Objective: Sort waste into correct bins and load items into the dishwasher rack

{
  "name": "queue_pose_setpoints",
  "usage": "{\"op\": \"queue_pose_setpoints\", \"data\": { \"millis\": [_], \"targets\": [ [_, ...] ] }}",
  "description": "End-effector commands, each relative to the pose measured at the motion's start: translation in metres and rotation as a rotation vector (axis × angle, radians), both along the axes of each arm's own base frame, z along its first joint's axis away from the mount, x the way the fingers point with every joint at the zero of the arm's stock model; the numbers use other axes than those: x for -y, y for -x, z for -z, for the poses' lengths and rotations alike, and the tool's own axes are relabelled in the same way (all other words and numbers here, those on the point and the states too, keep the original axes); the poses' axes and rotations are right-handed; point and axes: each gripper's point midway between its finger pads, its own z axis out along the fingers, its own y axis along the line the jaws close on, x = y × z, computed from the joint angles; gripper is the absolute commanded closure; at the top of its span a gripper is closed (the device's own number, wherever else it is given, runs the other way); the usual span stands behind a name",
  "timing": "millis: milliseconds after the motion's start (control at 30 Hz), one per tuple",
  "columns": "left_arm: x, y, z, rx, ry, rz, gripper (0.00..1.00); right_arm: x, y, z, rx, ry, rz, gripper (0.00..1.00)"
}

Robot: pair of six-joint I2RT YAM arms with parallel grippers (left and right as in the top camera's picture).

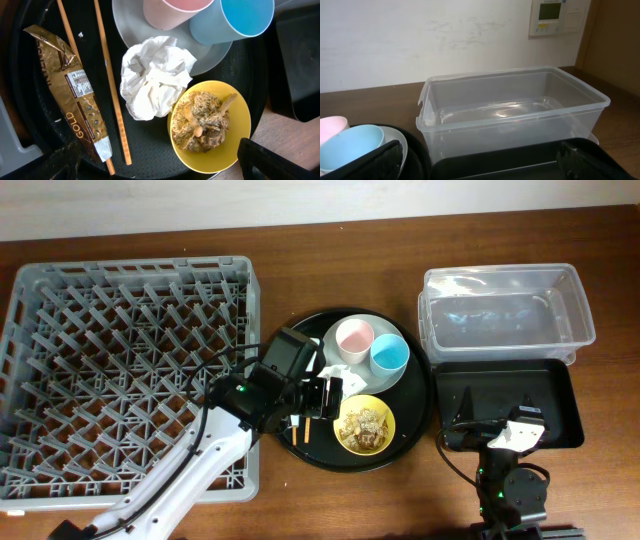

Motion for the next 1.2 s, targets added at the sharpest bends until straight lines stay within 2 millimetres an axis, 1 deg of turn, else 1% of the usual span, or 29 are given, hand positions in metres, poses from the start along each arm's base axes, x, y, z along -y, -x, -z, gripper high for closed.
{"op": "queue_pose_setpoints", "data": {
  "millis": [0,100,200,267,367,433,500,533,667,733,800,867,933,1000,1067,1100,1167],
  "targets": [
    [-0.001,0.0,0.004,-0.005,-0.009,-0.01,0.01,0.002,0.001,0.003,-0.002,-0.01,0.015,0.01],
    [-0.001,0.0,0.004,-0.004,-0.01,-0.01,0.01,0.002,0.001,0.003,-0.002,-0.01,0.015,0.01],
    [-0.001,0.0,0.004,-0.005,-0.01,-0.009,0.01,0.002,0.0,-0.006,0.033,-0.013,0.017,0.01],
    [-0.001,0.0,0.004,-0.005,-0.009,-0.009,0.01,0.0,0.0,-0.007,0.039,-0.014,0.003,0.01],
    [-0.001,0.0,0.004,-0.005,-0.01,-0.01,0.01,-0.011,-0.002,-0.007,0.038,-0.016,-0.063,0.01],
    [-0.001,0.0,0.004,-0.005,-0.01,-0.01,0.01,-0.026,-0.004,-0.008,0.04,-0.018,-0.148,0.01],
    [-0.001,0.0,0.004,-0.005,-0.009,-0.01,0.01,-0.035,-0.004,-0.013,0.061,-0.02,-0.201,0.01],
    [-0.001,0.0,0.004,-0.005,-0.009,-0.009,0.01,-0.036,-0.004,-0.016,0.072,-0.019,-0.209,0.01],
    [-0.001,0.0,0.004,-0.005,-0.01,-0.01,0.01,-0.048,-0.001,-0.036,0.143,-0.016,-0.281,0.01],
    [-0.001,0.0,0.004,-0.005,-0.01,-0.01,0.01,-0.058,0.004,-0.046,0.112,-0.019,-0.341,0.01],
    [-0.001,0.0,0.004,-0.005,-0.009,-0.01,0.01,-0.057,0.008,-0.054,0.077,-0.046,-0.338,0.01],
    [-0.001,0.0,0.004,-0.005,-0.01,-0.01,0.01,-0.057,0.014,-0.07,0.048,-0.05,-0.338,0.01],
    [-0.001,0.0,0.004,-0.005,-0.01,-0.01,0.01,-0.057,0.02,-0.091,0.015,-0.053,-0.337,0.01],
    [-0.001,0.0,0.004,-0.004,-0.01,-0.01,0.01,-0.056,0.025,-0.11,-0.037,-0.057,-0.336,0.01],
    [-0.001,0.0,0.004,-0.004,-0.01,-0.01,0.01,-0.056,0.027,-0.123,-0.117,-0.065,-0.334,0.01],
    [-0.001,0.0,0.004,-0.005,-0.009,-0.01,0.01,-0.056,0.027,-0.126,-0.18,-0.07,-0.333,0.01],
    [-0.001,0.0,0.004,-0.005,-0.009,-0.01,0.01,-0.06,0.028,-0.125,-0.322,-0.087,-0.346,0.01]
  ]
}}
